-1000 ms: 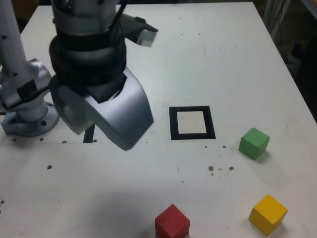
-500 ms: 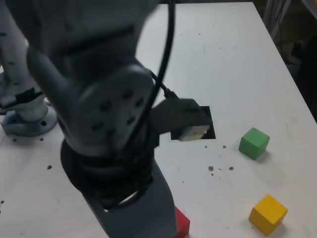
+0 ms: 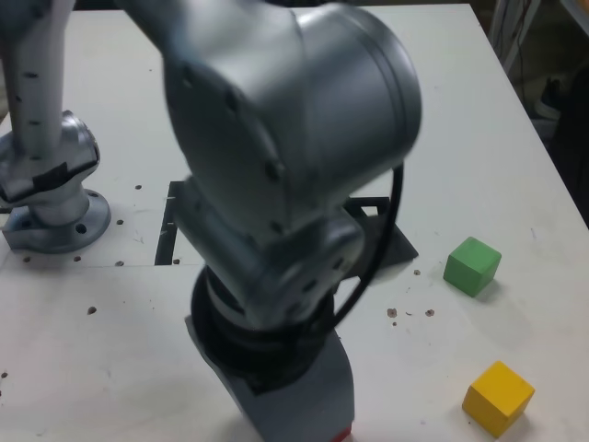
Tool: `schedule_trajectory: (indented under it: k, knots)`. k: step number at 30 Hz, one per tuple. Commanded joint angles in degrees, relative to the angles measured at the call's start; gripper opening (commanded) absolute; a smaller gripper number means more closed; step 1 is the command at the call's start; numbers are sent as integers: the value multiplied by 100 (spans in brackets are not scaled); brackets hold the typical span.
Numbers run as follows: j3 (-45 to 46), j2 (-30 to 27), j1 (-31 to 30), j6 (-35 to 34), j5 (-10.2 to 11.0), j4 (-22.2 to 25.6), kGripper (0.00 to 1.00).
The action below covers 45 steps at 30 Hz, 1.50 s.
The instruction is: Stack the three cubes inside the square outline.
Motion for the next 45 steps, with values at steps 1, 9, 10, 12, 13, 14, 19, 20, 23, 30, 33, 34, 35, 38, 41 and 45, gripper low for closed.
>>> schedule_trajectory:
  k: [1,9,10,12,13,14,19,20,23,30,33,34,35,38,41,45]
  knots:
    - [29,60,10,17,-25,-63,92]
    - [-64,186,32,56,-27,-260,91]
    - [-74,214,41,62,-8,-269,91]
    - [-98,270,68,72,24,-286,90]
    - [-121,299,83,74,36,-290,90]
    - [-150,328,100,75,41,-294,89]
    - [-327,510,171,76,0,-295,88]
    - [-359,548,180,76,-2,-292,88]
    - [-433,631,211,76,11,-274,84]
    - [-443,627,294,76,40,-222,63]
    - [-439,639,312,76,19,-223,57]
    - [-438,644,316,76,14,-225,56]
    - [-436,649,319,76,8,-229,55]
    - [-441,667,327,79,-7,-242,51]
    - [-453,704,346,132,-69,-261,47]
    - [-470,714,373,263,-186,-291,40]
